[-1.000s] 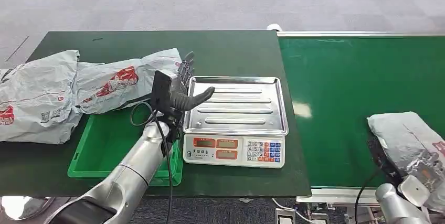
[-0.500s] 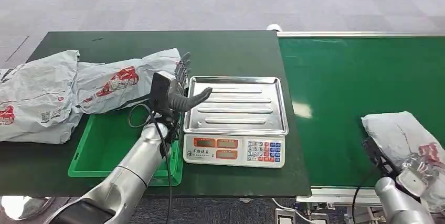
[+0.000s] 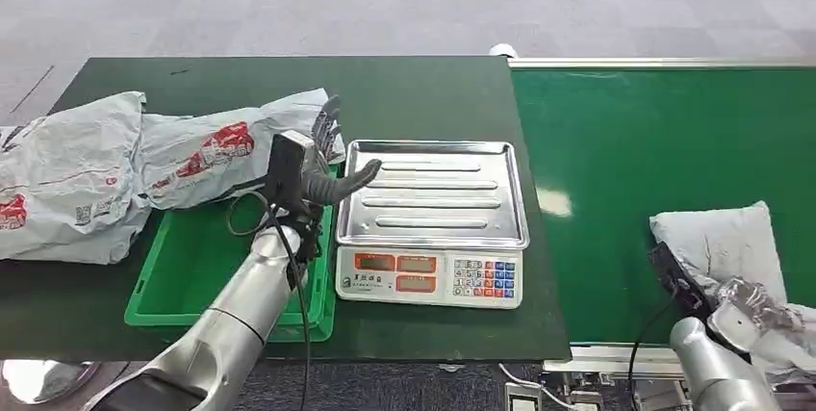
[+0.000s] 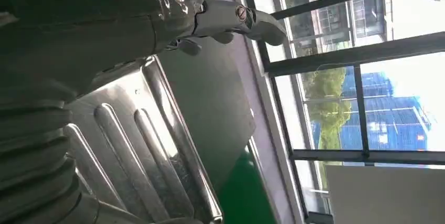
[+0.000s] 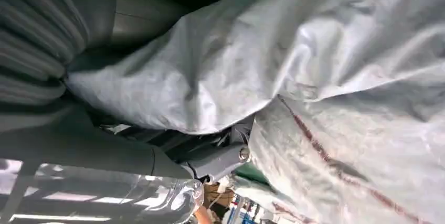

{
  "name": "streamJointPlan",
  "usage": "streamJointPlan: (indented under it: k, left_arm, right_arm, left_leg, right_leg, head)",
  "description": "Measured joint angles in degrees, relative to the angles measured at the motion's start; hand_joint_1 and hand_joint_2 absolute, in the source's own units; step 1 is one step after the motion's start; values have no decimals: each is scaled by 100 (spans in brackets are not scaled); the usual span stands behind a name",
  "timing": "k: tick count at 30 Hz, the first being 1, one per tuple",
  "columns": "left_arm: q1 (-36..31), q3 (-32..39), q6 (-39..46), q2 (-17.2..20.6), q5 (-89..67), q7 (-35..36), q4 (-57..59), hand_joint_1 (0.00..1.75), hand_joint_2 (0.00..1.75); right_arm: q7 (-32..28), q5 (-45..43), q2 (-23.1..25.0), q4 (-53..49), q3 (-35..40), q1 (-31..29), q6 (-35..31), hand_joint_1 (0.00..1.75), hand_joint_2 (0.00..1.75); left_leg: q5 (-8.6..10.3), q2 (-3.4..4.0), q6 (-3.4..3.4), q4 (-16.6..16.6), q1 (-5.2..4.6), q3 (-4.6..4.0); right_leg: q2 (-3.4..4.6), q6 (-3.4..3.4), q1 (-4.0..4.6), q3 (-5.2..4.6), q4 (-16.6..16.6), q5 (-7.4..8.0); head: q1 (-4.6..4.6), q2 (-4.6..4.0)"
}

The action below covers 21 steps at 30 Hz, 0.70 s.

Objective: Moved the parcel from conveyor to table for the left to box.

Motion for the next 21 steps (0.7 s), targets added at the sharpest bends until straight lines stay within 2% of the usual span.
streamJointPlan:
  k: [2, 4, 7, 9, 15, 17, 19, 21]
  left_arm:
    - [61, 33, 0, 4, -41, 7, -72, 0, 175]
    - [133, 68, -2, 11, -80, 7, -146, 0, 175]
    - [189, 129, -9, 13, -135, -2, -201, 0, 175]
    - [186, 151, 2, 13, -171, -57, -194, 0, 175]
    - [-14, 166, 118, -35, -219, -190, 63, 0, 175]
    - [-79, 166, 148, -42, -219, -227, 140, 0, 175]
    - [-117, 166, 184, -46, -219, -262, 208, 0, 175]
    - [-147, 166, 188, -46, -212, -273, 256, 0, 175]
  right_arm:
    - [-285, -2, 74, -175, -4, 53, -501, 175, 175]
    - [-833, -56, 198, -549, -7, 120, -1276, 175, 175]
    - [-1321, -259, 321, -1063, -7, 131, -1762, 175, 175]
    - [-1879, -641, 358, -1426, -4, 191, -2041, 175, 175]
    - [-4236, -2009, 408, -2634, -138, 99, -2268, 175, 175]
    - [-4579, -2491, 424, -2975, -151, 159, -2270, 175, 175]
    - [-4640, -2888, 463, -3439, -138, 326, -2273, 175, 175]
    - [-4585, -2922, 494, -3737, -92, 440, -2275, 175, 175]
  left_leg:
    - [0, 0, 0, -1, 0, -2]
    - [-1, 0, -1, -1, -1, -3]
    - [0, 2, -1, -1, 0, -2]
    - [2, -7, 0, -1, -2, -6]
    - [5, -13, -4, 0, -3, -6]
    - [6, -24, -3, 0, -2, -6]
    - [5, -26, -3, 0, -3, -8]
    - [1, -22, -2, -1, -3, -8]
  right_leg:
    - [0, 0, 0, 0, 2, 0]
    - [3, 0, -1, -5, 4, 0]
    - [2, -1, 0, -7, 3, 0]
    - [-10, -1, -2, -8, 4, -1]
    - [-14, 0, -3, -8, 3, -1]
    - [-22, 3, -2, -5, 2, -3]
    - [-23, 5, -3, -2, 2, -5]
    - [-16, 5, -3, -3, 3, -5]
  head:
    - [0, 0]
    - [2, 0]
    - [0, 0]
    - [2, 0]
    - [0, 0]
    - [0, 0]
    - [0, 0]
    - [0, 0]
